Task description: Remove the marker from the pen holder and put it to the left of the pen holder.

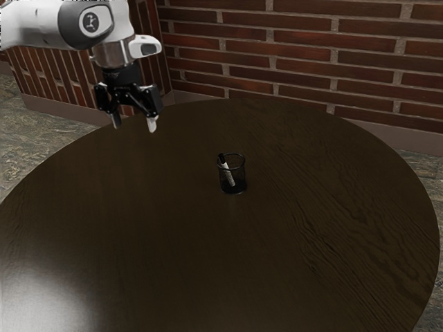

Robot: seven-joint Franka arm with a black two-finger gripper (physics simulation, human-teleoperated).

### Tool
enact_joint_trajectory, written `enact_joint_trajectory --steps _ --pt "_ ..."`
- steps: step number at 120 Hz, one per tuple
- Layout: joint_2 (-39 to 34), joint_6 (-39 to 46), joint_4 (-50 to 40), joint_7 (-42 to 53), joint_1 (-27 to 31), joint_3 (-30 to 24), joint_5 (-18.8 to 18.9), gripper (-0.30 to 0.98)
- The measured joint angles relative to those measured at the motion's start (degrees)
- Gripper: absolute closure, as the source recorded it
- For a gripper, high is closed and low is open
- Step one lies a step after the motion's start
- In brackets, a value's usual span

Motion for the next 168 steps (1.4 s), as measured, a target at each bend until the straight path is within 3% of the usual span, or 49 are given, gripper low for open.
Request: enact_joint_trajectory --steps 17,40,63,93,124,147,168 --pt "1.8 1.0 0.3 0.0 0.2 -0.1 0.8 0.0" --pt "15.9 8.6 0.7 -0.1 -0.8 0.7 2.5 0.0" --pt "18.8 23.4 -2.0 0.0 -2.5 1.2 6.0 0.0" --pt "23.1 33.4 1.4 -0.2 -7.2 1.3 4.9 0.01" --pt "28.4 43.3 2.9 1.9 -6.9 2.5 4.9 0.14" --pt "31.0 46.0 6.2 3.2 -7.6 2.5 4.8 0.2" --pt "32.8 47.0 7.9 4.1 -7.7 2.5 4.5 0.32"
